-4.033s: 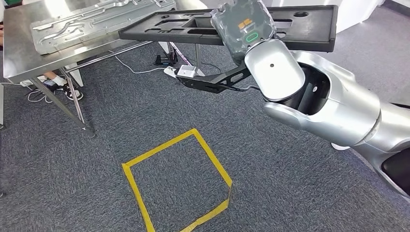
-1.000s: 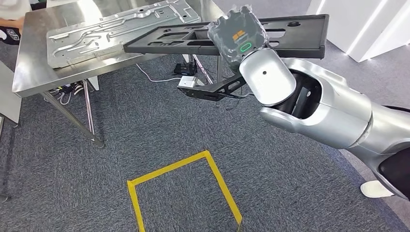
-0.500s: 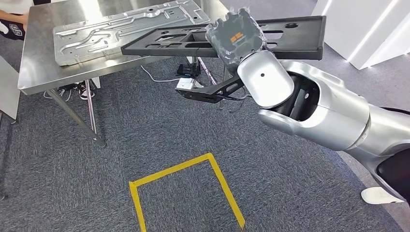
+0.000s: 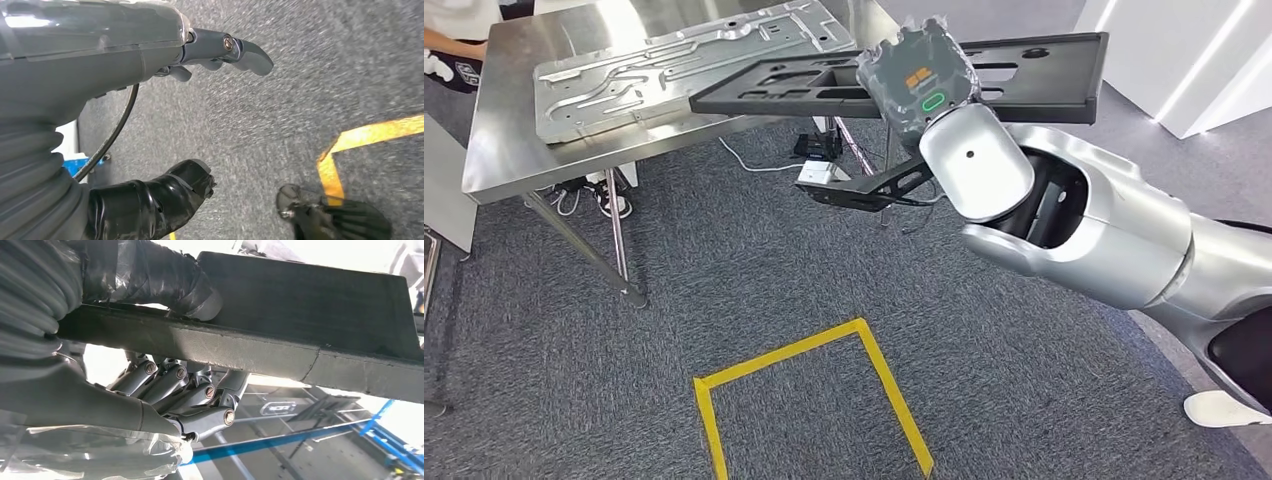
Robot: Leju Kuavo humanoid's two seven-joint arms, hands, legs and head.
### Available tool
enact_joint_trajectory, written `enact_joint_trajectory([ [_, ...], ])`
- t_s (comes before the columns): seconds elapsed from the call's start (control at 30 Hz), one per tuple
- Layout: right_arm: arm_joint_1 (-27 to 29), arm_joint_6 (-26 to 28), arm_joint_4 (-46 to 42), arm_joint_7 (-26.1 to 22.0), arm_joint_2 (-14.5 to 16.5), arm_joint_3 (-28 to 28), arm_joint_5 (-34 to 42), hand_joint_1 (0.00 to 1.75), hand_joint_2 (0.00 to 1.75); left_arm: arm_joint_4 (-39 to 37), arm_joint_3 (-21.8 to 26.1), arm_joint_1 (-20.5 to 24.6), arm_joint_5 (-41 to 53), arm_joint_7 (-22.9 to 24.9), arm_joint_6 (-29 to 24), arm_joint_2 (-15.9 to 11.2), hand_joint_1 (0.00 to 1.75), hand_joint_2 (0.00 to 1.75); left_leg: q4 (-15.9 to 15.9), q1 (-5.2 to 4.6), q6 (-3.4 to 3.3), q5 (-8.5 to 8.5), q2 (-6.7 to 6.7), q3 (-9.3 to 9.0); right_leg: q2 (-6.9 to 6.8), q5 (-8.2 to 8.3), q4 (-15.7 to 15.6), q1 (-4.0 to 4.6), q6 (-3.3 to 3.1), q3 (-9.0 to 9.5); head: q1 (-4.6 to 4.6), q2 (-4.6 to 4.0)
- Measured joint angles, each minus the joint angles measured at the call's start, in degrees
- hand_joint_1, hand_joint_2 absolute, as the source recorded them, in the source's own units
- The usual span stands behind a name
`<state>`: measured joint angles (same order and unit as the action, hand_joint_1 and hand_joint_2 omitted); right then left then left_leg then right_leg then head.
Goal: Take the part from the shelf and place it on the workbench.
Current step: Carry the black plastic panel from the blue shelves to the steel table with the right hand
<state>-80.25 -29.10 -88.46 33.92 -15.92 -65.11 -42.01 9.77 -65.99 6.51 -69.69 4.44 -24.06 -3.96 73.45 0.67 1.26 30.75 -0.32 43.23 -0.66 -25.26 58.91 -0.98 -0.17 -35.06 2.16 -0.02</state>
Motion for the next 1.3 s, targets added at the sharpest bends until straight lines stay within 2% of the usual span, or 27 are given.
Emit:
enact_joint_trajectory([
  [0.03,0.03,-0.05,0.01,-0.09,0.02,-0.14,0.00,1.75,1.75,0.00,-0.01,-0.03,-0.01,0.07,-0.02,0.00,0.00,1.75,-2.50,0.10,0.05,-1.84,0.29,-0.98,-0.26,-0.13,0.03,-0.03,0.09,0.10,0.01,0.00],
  [0.1,0.01,-0.10,0.01,-0.28,0.05,-0.20,-0.02,1.75,1.75,0.00,-0.02,-0.01,-0.03,0.18,-0.04,0.00,0.00,1.75,-10.10,-0.07,-0.03,-5.36,1.95,-4.42,-0.85,-0.48,0.12,0.10,0.48,0.39,0.02,0.00],
  [0.17,-0.06,-0.11,0.05,-0.38,0.05,-0.21,-0.05,1.75,1.75,0.00,-0.03,0.22,-0.03,0.21,-0.08,0.00,0.00,1.75,-14.20,-0.56,-0.61,-6.40,3.00,-6.29,-1.56,-0.74,0.12,0.35,0.98,0.59,-0.04,0.00],
  [0.2,-0.08,-0.13,0.07,-0.42,0.07,-0.24,-0.07,1.75,1.75,0.00,-0.04,0.30,-0.02,0.22,-0.10,-0.01,0.00,1.75,-14.46,-0.83,-0.98,-6.23,2.76,-6.38,-1.98,-0.82,0.07,0.45,1.24,0.67,-0.07,0.00],
  [0.27,-0.09,-0.14,0.10,-0.48,0.08,-0.30,-0.10,1.75,1.75,0.00,-0.05,0.28,0.00,0.22,-0.14,-0.01,0.00,1.75,-14.74,-0.76,-1.66,-6.35,1.70,-6.53,-2.67,-1.17,0.05,0.40,1.82,1.00,-0.11,0.00],
  [0.33,-0.14,-0.15,0.14,-0.49,0.05,-0.32,-0.13,1.75,1.75,0.00,-0.07,0.20,0.01,0.22,-0.15,-0.01,0.00,1.75,-15.25,-0.64,-2.46,-6.51,0.80,-7.07,-1.87,-2.99,2.47,0.32,2.18,0.20,-0.25,0.00],
  [0.37,-0.16,-0.16,0.16,-0.49,0.04,-0.33,-0.14,1.75,1.75,0.00,-0.08,0.20,0.01,0.22,-0.15,0.00,0.00,1.75,-15.40,-0.64,-2.79,-6.55,0.36,-7.27,-1.02,-4.57,5.37,0.32,2.19,-1.14,-0.33,0.00],
  [0.43,-0.14,-0.17,0.17,-0.50,0.07,-0.48,-0.16,1.75,1.75,0.00,-0.08,0.29,0.02,0.22,-0.15,0.00,0.00,1.75,-15.37,-0.74,-3.23,-6.52,-0.62,-7.32,0.20,-7.65,13.04,0.45,2.00,-5.16,-0.38,0.00],
  [0.47,-0.03,-0.19,0.19,-0.51,0.07,-0.58,-0.17,1.75,1.75,0.00,-0.09,0.31,0.02,0.22,-0.15,0.00,0.00,1.75,-15.31,-0.80,-3.33,-6.50,-1.24,-7.34,0.44,-8.02,15.54,0.47,1.91,-6.66,-0.39,0.00],
  [0.5,0.06,-0.21,0.21,-0.52,0.07,-0.69,-0.16,1.75,1.75,0.00,-0.09,0.32,0.02,0.22,-0.15,0.00,0.00,1.75,-15.21,-0.84,-3.39,-6.44,-1.94,-7.36,0.57,-7.26,16.00,0.46,1.79,-7.21,-0.39,0.00],
  [0.53,0.13,-0.22,0.23,-0.52,0.05,-0.75,-0.16,1.75,1.75,0.00,-0.10,0.31,0.02,0.22,-0.15,0.00,0.00,1.75,-15.05,-0.85,-3.40,-6.35,-2.52,-7.40,0.66,-5.45,14.17,0.46,1.62,-6.63,-0.40,0.00],
  [0.57,0.13,-0.23,0.24,-0.52,0.02,-0.76,-0.16,1.75,1.75,0.00,-0.10,0.27,0.01,0.22,-0.15,0.00,0.00,1.75,-14.86,-0.85,-3.38,-6.20,-3.05,-7.45,0.81,-3.09,10.62,0.47,1.37,-5.17,-0.45,0.00],
  [0.6,0.10,-0.20,0.25,-0.52,0.01,-0.75,-0.15,1.75,1.75,0.00,-0.10,0.19,0.02,0.21,-0.14,0.00,0.00,1.75,-14.62,-0.90,-3.27,-6.02,-3.48,-7.43,1.11,-1.36,6.92,0.53,1.09,-3.56,-0.44,0.00],
  [0.63,0.05,-0.15,0.23,-0.58,0.01,-0.72,-0.11,1.75,1.75,0.00,-0.10,0.12,0.03,0.20,-0.13,0.00,0.00,1.75,-14.34,-0.94,-3.11,-5.87,-3.79,-7.28,1.40,-0.29,3.83,0.54,0.88,-2.18,-0.45,0.01],
  [0.67,0.02,-0.08,0.22,-0.64,0.04,-0.69,-0.06,1.75,1.75,0.00,-0.10,0.03,0.04,0.19,-0.11,0.00,0.00,1.75,-14.17,-0.92,-2.88,-5.81,-4.10,-7.09,1.63,0.10,1.92,0.61,0.71,-1.34,-0.44,0.01],
  [0.73,0.01,0.04,0.21,-0.77,0.10,-0.66,0.03,1.75,1.75,0.00,-0.10,-0.14,0.07,0.18,-0.07,-0.02,0.00,1.75,-14.22,-0.81,-2.26,-5.95,-4.57,-6.76,1.70,-0.01,0.83,0.69,0.43,-0.89,-0.45,0.01],
  [0.8,0.02,0.10,0.22,-0.78,0.13,-0.64,0.03,1.75,1.75,-0.03,-0.10,-0.35,0.10,0.19,-0.02,-0.10,0.00,1.75,-13.99,-0.85,-1.67,-5.51,-4.09,-6.60,1.34,0.34,0.12,0.46,-0.07,-0.45,-0.39,0.00],
  [0.87,-0.05,0.12,0.27,-0.76,0.12,-0.61,0.01,1.75,1.75,-0.07,-0.12,-0.33,0.11,0.20,0.05,-0.11,0.00,1.75,-10.22,-0.78,-1.06,-3.14,-2.22,-5.02,0.98,0.64,-0.62,0.17,-0.44,0.06,-0.16,0.00],
  [0.93,-0.03,0.13,0.31,-0.75,0.10,-0.64,-0.02,1.75,1.75,-0.07,-0.16,-0.16,0.12,0.20,0.10,-0.07,0.00,1.75,-3.16,-0.37,-0.39,-0.05,-0.70,-1.73,0.75,0.66,-0.74,0.16,-0.54,0.16,-0.03,0.00],
  [0.97,0.05,0.13,0.32,-0.75,0.10,-0.69,-0.02,1.75,1.75,-0.07,-0.18,-0.11,0.12,0.20,0.11,-0.07,0.00,1.75,-0.51,-0.15,-0.13,0.66,-0.42,-0.38,0.67,0.64,-0.72,0.12,-0.51,0.16,-0.03,0.00],
  [1.0,0.13,0.13,0.32,-0.75,0.10,-0.74,-0.02,1.75,1.75,-0.07,-0.20,-0.10,0.12,0.20,0.11,-0.07,0.00,1.75,0.37,0.04,0.10,0.39,-0.26,0.15,0.59,0.60,-0.70,0.05,-0.46,0.16,-0.03,0.00],
  [1.03,0.18,0.13,0.33,-0.75,0.10,-0.78,-0.02,1.75,1.75,-0.07,-0.21,-0.13,0.14,0.20,0.12,-0.07,0.00,1.75,-1.03,0.21,0.27,-0.89,-0.14,-0.44,0.55,0.54,-0.65,-0.05,-0.37,0.17,-0.03,0.00],
  [1.1,0.18,0.13,0.33,-0.75,0.10,-0.76,-0.02,1.75,1.75,-0.07,-0.22,-0.16,0.18,0.15,0.13,-0.09,0.00,1.75,-8.51,0.41,0.44,-4.51,0.22,-4.11,0.50,0.32,-0.46,-0.22,0.00,0.25,-0.02,0.00],
  [1.13,0.15,0.14,0.34,-0.74,0.08,-0.72,-0.02,1.75,1.75,-0.07,-0.23,-0.13,0.20,0.10,0.13,-0.12,0.00,1.75,-12.02,0.33,0.30,-5.66,0.33,-5.90,0.48,0.19,-0.33,-0.20,0.29,0.23,-0.04,0.00],
  [1.17,0.13,0.14,0.35,-0.74,0.07,-0.67,-0.03,1.75,1.75,-0.07,-0.25,-0.05,0.21,0.04,0.13,-0.14,0.00,1.75,-14.24,0.20,0.06,-6.15,0.40,-7.03,0.46,0.12,-0.24,-0.16,0.62,0.19,-0.06,0.00],
  [1.23,0.10,0.13,0.38,-0.74,0.05,-0.63,-0.04,1.75,1.75,-0.07,-0.34,0.07,0.23,-0.03,0.14,-0.17,0.00,1.75,-15.11,-0.17,-0.66,-6.03,0.28,-7.47,0.40,0.11,-0.29,-0.08,1.32,0.17,-0.11,0.00],
  [1.3,0.07,0.13,0.40,-0.74,0.04,-0.59,-0.04,1.75,1.75,-0.07,-0.46,0.09,0.26,-0.06,0.15,-0.19,0.00,1.75,-15.43,-0.09,-1.41,-6.23,0.20,-7.71,0.37,-0.29,0.02,-0.15,1.94,0.12,-0.16,0.00],
])
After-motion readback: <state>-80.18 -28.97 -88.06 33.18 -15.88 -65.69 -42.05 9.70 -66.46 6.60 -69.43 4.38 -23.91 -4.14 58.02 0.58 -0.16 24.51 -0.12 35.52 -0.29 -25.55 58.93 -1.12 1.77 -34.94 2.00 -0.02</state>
